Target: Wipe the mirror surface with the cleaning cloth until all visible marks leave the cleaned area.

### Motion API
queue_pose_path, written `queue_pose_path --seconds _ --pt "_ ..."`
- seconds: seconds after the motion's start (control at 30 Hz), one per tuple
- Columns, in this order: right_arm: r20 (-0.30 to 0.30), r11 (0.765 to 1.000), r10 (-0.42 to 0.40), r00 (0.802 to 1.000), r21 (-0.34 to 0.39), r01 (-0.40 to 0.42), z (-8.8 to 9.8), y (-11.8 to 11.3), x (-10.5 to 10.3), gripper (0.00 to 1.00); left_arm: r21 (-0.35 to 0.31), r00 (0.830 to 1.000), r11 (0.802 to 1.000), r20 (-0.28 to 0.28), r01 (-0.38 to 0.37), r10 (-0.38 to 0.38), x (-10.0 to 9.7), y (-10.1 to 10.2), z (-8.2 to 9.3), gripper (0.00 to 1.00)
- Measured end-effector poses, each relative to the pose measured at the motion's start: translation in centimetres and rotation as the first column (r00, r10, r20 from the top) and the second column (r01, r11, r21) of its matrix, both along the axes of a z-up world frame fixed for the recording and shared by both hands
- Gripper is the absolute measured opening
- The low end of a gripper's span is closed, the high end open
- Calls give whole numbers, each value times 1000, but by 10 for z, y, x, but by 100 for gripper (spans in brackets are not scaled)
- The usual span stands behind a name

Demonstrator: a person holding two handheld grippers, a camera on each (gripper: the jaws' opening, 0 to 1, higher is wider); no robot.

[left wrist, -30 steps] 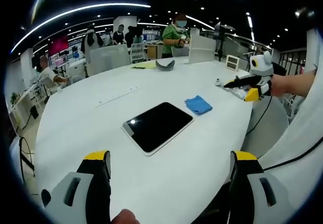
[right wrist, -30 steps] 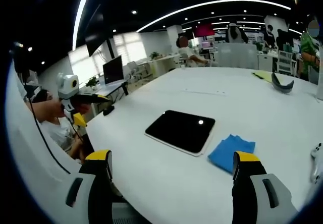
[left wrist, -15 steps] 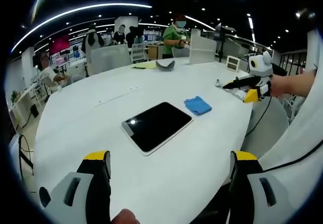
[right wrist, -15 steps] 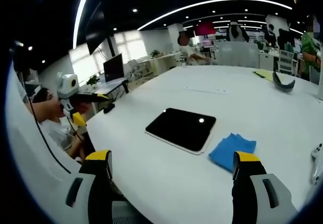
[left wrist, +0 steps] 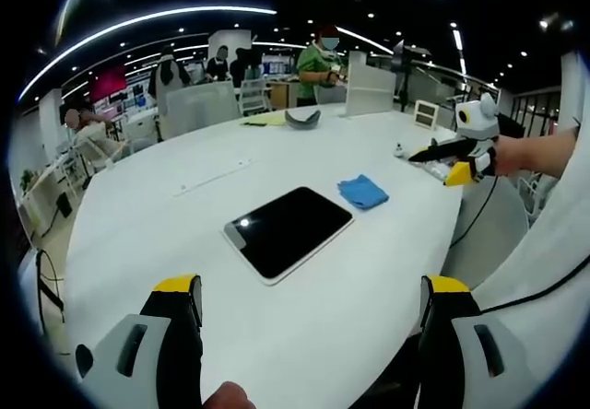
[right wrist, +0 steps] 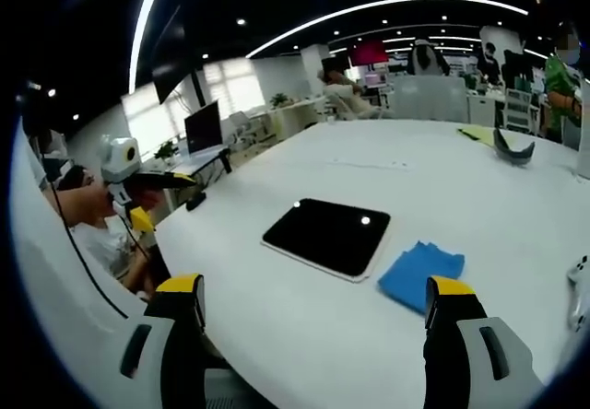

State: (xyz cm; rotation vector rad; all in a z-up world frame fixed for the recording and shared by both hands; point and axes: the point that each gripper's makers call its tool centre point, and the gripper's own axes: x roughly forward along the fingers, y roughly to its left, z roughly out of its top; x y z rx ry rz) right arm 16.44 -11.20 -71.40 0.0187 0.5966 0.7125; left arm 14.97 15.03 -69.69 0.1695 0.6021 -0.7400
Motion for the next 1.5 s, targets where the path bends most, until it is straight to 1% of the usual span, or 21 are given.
queue_pose_path --seconds 0.03,0.07,0.1,0.17,0.2,0.27,0.33,0.57,0.63,0.7,0.77,0.87,0.97,1.13,1.27,1.33,1.5 --pt "-9 998 5 1000 -61 -6 -7 -6 -1 100 7 1000 1000 0 2 -2 0 0 -1 99" --pt "1 996 17 1000 -91 -17 -10 -7 -1 100 8 1000 1000 -1 2 -2 0 1 -2 99" --pt "6 995 21 1000 -97 -21 -11 -6 -2 100 9 1000 1000 -1 2 -2 -1 1 -2 99" --pt "-14 998 12 1000 -53 -13 -9 -1 -4 100 4 1000 1000 -3 -1 1 -1 0 -1 99" --pt "-14 999 6 1000 -47 -7 -9 -1 -3 100 -2 1000 1000 -6 -4 4 -1 0 -1 99" --pt "-17 999 12 1000 -53 -12 -12 0 -4 100 -33 1000 999 -16 -19 19 1 0 0 99" --pt "-20 999 15 1000 -46 -16 -12 1 -5 100 -12 1000 1000 -12 -13 13 0 0 -1 99" --pt "-18 999 23 1000 -34 -23 -9 1 -5 100 -12 1000 1000 -10 -14 13 2 0 1 99" --pt "-22 999 22 1000 -40 -23 -9 0 -6 100 -8 1000 1000 -8 -11 10 2 0 1 99" --pt "-30 999 15 999 -48 -17 -11 -2 -7 100 -6 1000 1000 -8 -9 9 2 0 0 99" --pt "-24 999 5 1000 -36 -6 -8 -1 -5 100 0 1000 1000 -12 -8 8 1 0 -2 99" --pt "-24 997 25 999 -74 -26 -13 -1 -7 100 2 1000 1000 -13 -7 7 1 0 -2 99" --pt "-32 998 33 999 -58 -35 -13 1 -10 100 9 1000 1000 -15 -2 2 1 -1 -3 99" --pt "-32 999 14 999 -29 -15 -9 -1 -7 100 7 1000 1000 -15 -3 3 1 -1 -3 99" --pt "-31 999 27 999 -44 -28 -10 0 -8 100 9 1000 1000 -15 1 -1 1 -3 -4 99" --pt "-33 999 26 999 -30 -27 -10 1 -9 100 11 1000 1000 -15 1 -1 2 -3 -4 99" --pt "-38 999 33 999 -34 -34 -13 1 -10 99 13 1000 1000 -14 -1 2 2 -3 -4 99"
